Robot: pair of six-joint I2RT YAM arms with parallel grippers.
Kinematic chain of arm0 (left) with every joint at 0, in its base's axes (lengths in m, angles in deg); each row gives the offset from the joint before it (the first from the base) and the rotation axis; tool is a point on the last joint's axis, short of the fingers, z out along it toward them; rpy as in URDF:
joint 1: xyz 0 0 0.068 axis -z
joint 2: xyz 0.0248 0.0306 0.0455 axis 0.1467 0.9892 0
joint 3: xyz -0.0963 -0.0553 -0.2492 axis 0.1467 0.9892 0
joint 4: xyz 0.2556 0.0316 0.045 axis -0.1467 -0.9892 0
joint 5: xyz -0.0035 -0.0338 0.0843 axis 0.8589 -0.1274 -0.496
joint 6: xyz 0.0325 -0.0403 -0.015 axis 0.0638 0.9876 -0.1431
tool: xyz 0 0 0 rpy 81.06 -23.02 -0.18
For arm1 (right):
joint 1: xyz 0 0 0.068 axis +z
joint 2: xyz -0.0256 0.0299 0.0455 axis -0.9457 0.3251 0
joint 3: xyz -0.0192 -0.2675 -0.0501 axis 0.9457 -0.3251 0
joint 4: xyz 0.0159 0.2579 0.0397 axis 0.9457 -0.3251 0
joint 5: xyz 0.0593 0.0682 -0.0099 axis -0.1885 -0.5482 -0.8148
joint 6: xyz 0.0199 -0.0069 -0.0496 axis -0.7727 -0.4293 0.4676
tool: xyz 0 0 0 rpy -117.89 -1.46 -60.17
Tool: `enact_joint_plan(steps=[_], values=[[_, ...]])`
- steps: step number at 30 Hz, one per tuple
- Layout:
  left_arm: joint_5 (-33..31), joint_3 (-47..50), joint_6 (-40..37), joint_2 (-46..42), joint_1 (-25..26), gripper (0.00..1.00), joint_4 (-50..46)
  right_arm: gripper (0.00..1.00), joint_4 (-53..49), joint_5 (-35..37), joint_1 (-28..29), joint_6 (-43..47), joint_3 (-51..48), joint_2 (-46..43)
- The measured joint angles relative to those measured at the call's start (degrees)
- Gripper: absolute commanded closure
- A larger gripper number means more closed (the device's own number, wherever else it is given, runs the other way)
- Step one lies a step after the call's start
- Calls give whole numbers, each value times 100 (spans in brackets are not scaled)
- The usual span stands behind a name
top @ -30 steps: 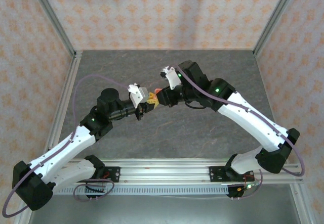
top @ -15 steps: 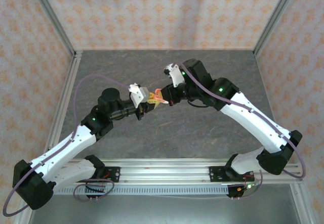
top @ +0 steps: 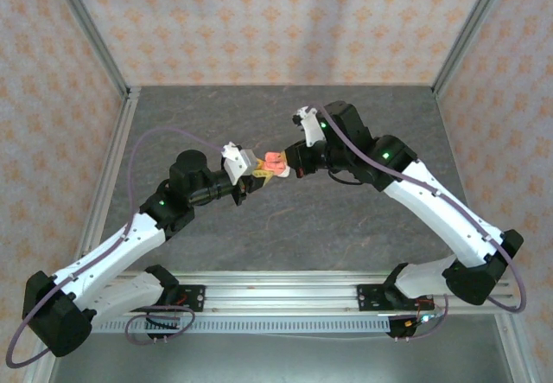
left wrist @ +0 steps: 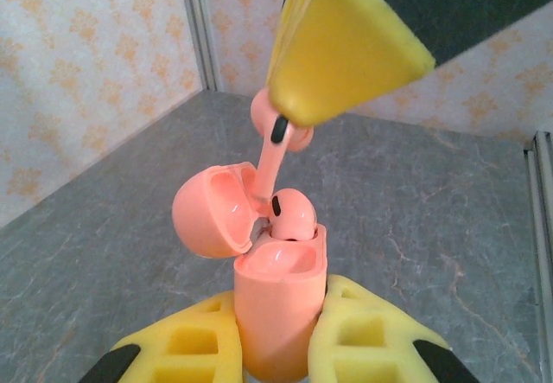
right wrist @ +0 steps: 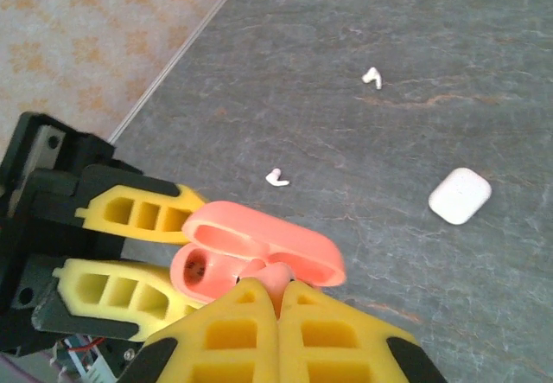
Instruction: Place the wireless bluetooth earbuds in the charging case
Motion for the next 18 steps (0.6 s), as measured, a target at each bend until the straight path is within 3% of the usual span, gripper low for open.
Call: enact_joint_plan(steps=[9, 18], values=[[-407, 330, -83, -2, -157, 100, -164, 94, 90, 74, -461, -413, -461, -142], [-522, 531, -101, -37, -195, 100, -214, 94, 955, -516, -1316, -1213, -2304, -48]])
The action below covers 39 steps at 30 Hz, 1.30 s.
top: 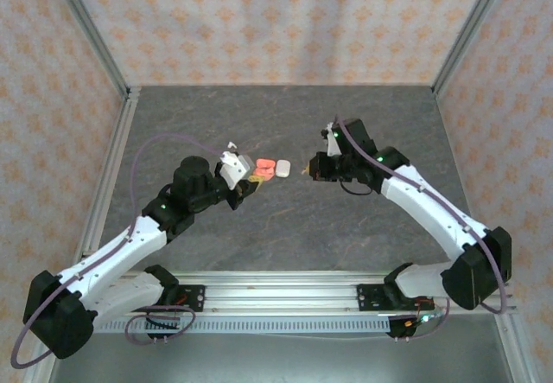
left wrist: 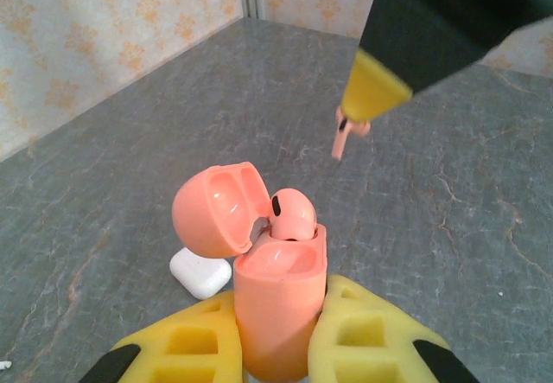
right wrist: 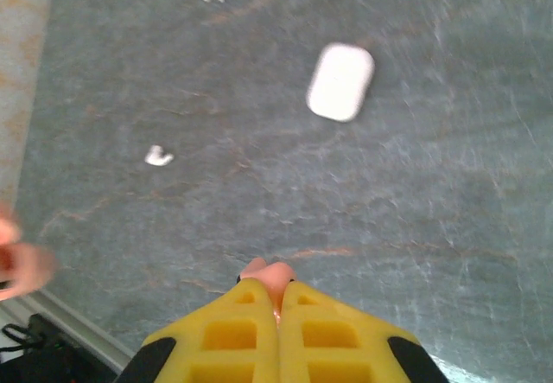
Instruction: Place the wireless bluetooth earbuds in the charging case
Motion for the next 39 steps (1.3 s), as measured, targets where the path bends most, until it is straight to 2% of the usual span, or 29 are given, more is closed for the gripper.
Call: enact_joint_plan(steps=[7, 9, 11, 16, 21, 25, 27, 32, 39], values=[[2, 170, 0, -35, 0, 100, 22, 94, 815, -315, -227, -492, -872, 859], [2, 173, 0, -55, 0, 100, 22, 90, 935, -367, -256, -588, -986, 1176], [2, 179, 0, -109, 0, 100, 22, 80, 1001, -393, -260, -680, -1043, 1405], [2, 245, -26, -249, 0, 100, 28, 63, 1027, -334, -267, -916, -1051, 1475], [4, 256, -37, -256, 0, 100, 39, 59, 702, -68, -319, -1049, -975, 1316], [33, 358, -42, -256, 0, 100, 199, 58, 208, 72, -319, -1167, -586, 811], [57, 479, -42, -256, 0, 100, 341, 54, 42, 122, -286, -1231, -269, 490], [164, 632, -48, -256, 0, 100, 592, 47, -155, 258, 170, -1493, 667, -98], [197, 632, -177, -258, 0, 100, 800, 49, -232, 275, 1106, -1707, 1576, 282]])
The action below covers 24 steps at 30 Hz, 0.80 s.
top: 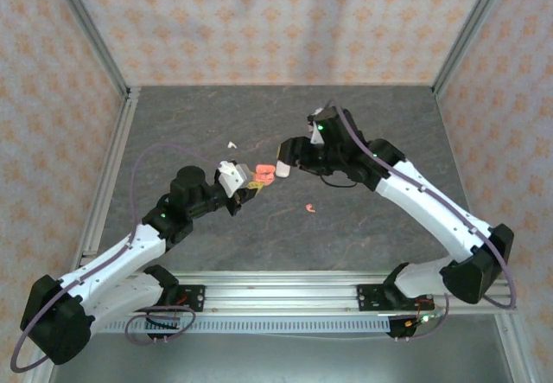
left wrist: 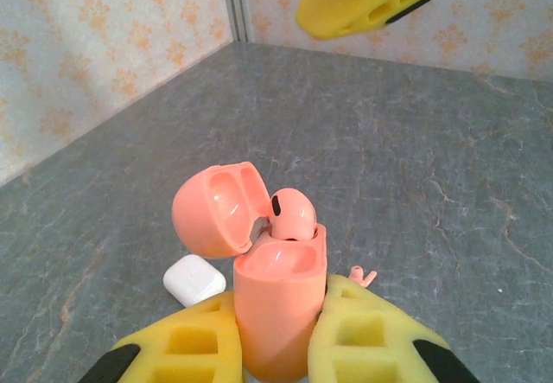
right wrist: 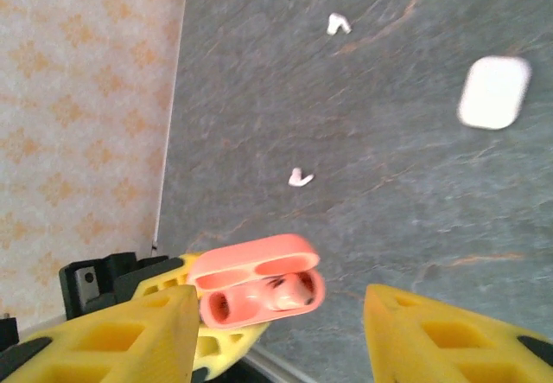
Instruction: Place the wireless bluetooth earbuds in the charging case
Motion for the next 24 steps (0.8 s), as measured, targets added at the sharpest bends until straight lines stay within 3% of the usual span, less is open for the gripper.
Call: enact_joint_plan(steps=[8, 24], values=[[0, 0, -22, -114, 0, 100, -9, 53, -310, 96, 282, -7, 267, 691], [-4, 0, -33, -76, 0, 100, -4, 54, -114, 195, 409, -17, 101, 527]])
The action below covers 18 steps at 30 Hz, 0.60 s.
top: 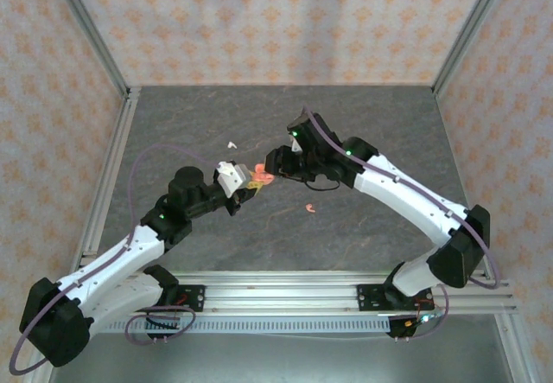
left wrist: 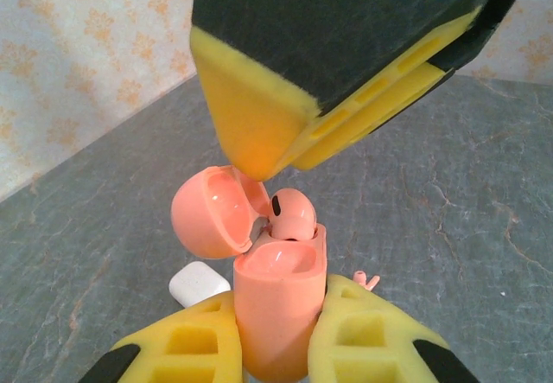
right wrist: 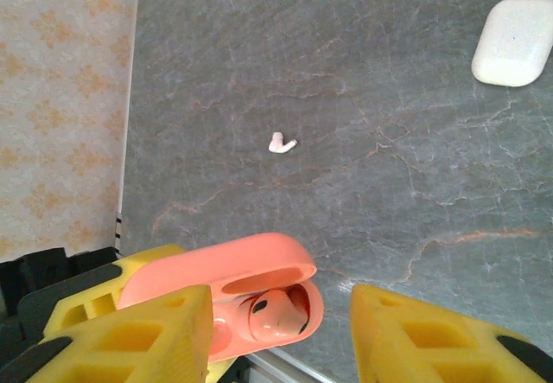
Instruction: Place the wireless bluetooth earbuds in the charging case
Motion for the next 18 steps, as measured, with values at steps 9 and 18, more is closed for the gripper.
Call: enact_joint_plan(steps=[9, 18], values=[[0, -4, 175, 72, 0, 100, 46, 54, 531, 151, 7, -44, -470, -503], [0, -4, 197, 85, 0, 100, 85, 54, 605, 79, 33, -22, -623, -341]])
